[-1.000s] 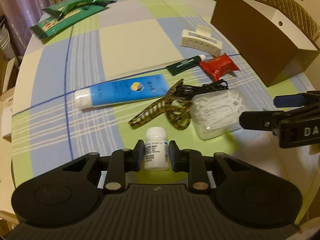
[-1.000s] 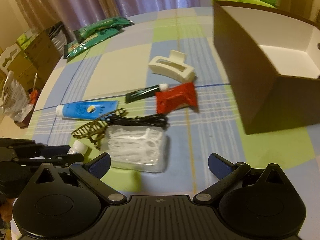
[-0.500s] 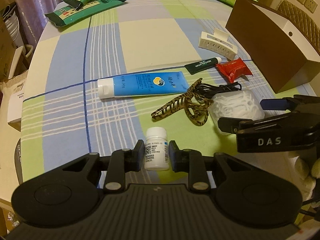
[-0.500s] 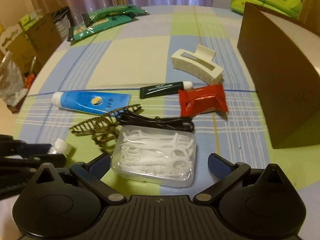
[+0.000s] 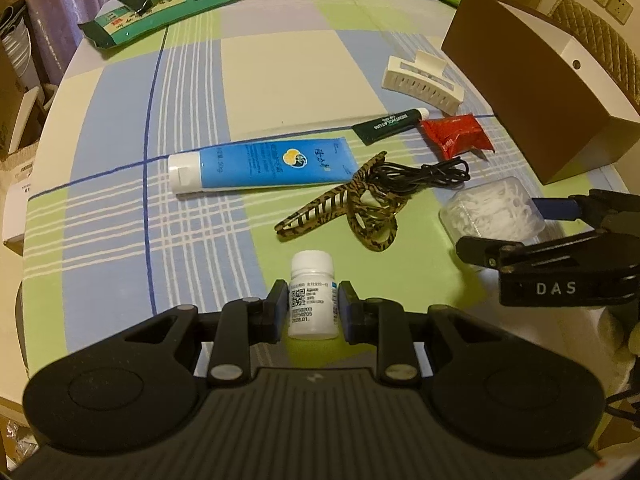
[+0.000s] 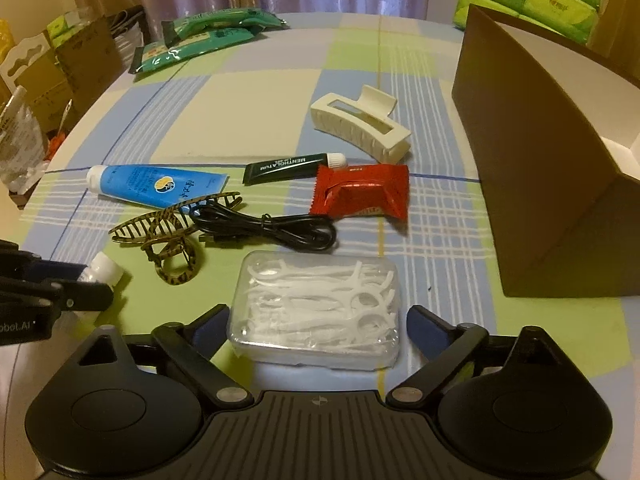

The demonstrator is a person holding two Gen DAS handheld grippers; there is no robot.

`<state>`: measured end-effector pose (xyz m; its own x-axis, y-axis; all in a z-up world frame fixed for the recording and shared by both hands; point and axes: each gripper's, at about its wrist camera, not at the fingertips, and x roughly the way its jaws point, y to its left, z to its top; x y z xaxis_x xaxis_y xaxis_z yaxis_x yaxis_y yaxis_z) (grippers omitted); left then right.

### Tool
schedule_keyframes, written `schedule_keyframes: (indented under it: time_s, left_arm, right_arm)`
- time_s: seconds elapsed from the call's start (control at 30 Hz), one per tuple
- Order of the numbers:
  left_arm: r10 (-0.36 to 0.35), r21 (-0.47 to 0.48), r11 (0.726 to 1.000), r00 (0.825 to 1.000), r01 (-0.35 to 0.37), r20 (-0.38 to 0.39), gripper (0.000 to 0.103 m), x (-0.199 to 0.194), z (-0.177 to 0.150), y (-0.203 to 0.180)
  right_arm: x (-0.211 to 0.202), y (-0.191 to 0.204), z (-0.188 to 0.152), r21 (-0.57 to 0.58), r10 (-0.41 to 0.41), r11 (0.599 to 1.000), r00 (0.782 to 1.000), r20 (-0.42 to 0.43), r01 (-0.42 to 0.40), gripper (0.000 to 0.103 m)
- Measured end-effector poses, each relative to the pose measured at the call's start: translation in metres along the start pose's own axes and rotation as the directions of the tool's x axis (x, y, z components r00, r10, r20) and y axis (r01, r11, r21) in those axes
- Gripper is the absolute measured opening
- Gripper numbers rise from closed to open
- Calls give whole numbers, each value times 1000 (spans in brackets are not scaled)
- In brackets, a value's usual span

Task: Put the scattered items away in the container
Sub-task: 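Grasp the clear floss pick box with the right tool while the left tool holds the bottle, then carry the pill bottle and floss box with both tools over the box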

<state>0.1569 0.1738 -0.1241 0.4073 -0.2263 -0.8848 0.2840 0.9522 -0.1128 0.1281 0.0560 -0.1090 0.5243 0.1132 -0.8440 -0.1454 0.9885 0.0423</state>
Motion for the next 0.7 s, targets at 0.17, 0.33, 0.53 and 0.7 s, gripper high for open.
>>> schedule_keyframes:
  time_s: [0.17,0.33,0.53,0.7]
  left_arm:
    - [8,-6,1000,1000,-8,3,22,4,0,-4]
    - [4,-2,1000,1000,-4,9,22,4,-2,-11]
    - [-10,-1,1000,1000,10,6,22,0,-10,-25]
    - [-27,4,1000,999,27,17,22,-10,-14,-43]
  right_arm:
    - [6,2,1,-24,-12,1000,1000,11,13,88]
    - [3,0,-7,-67,3,998,1000,-11,-4,83]
    - [-13,-15,-22,-55,25,998,999,-36,-27,83]
    - [-32,-37,-32,-16,34,999,999,-33,-34,83]
